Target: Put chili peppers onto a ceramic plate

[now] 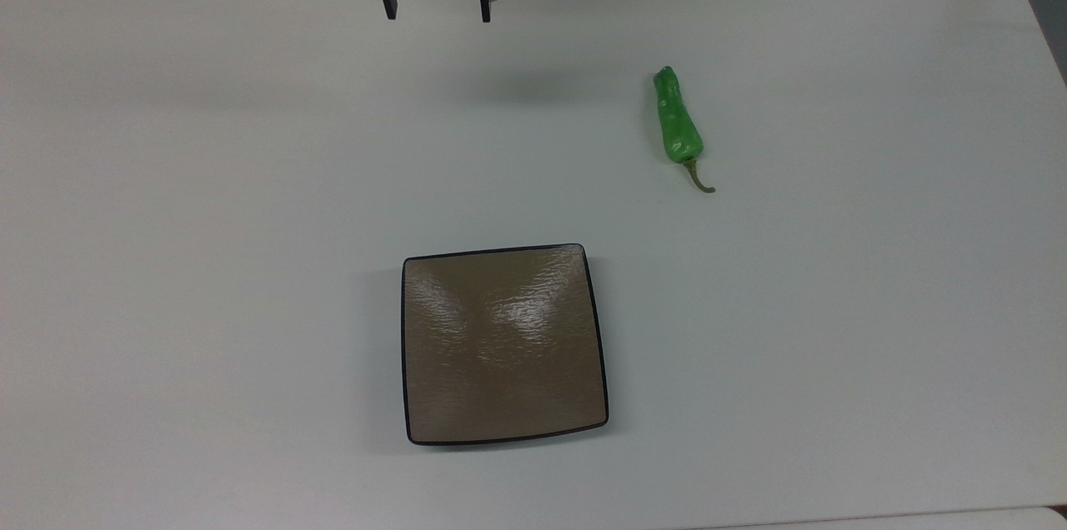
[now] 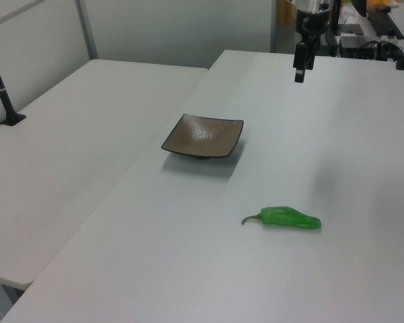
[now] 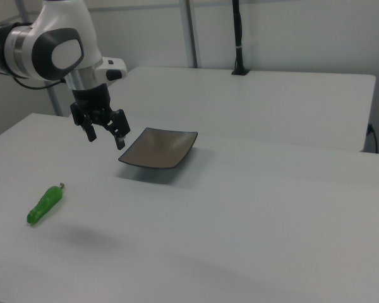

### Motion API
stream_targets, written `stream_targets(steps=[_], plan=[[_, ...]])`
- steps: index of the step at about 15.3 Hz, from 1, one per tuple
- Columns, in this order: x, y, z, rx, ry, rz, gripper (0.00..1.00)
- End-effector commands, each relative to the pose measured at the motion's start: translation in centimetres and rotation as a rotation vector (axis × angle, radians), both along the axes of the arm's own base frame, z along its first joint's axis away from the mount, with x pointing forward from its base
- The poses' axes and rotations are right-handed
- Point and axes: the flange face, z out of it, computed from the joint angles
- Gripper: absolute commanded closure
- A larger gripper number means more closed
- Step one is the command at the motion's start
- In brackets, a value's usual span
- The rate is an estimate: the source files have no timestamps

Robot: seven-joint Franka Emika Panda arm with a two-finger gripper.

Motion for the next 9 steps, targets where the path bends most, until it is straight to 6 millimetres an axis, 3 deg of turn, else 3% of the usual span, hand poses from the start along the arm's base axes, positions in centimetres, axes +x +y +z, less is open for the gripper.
stream_targets(steps=[1,9], plan=[[-0.8,0.5,-0.1,0.008,0.017,0.032,0.0],[-1.5,10.1,-4.4,0.088,0.016,0.16,0.0]])
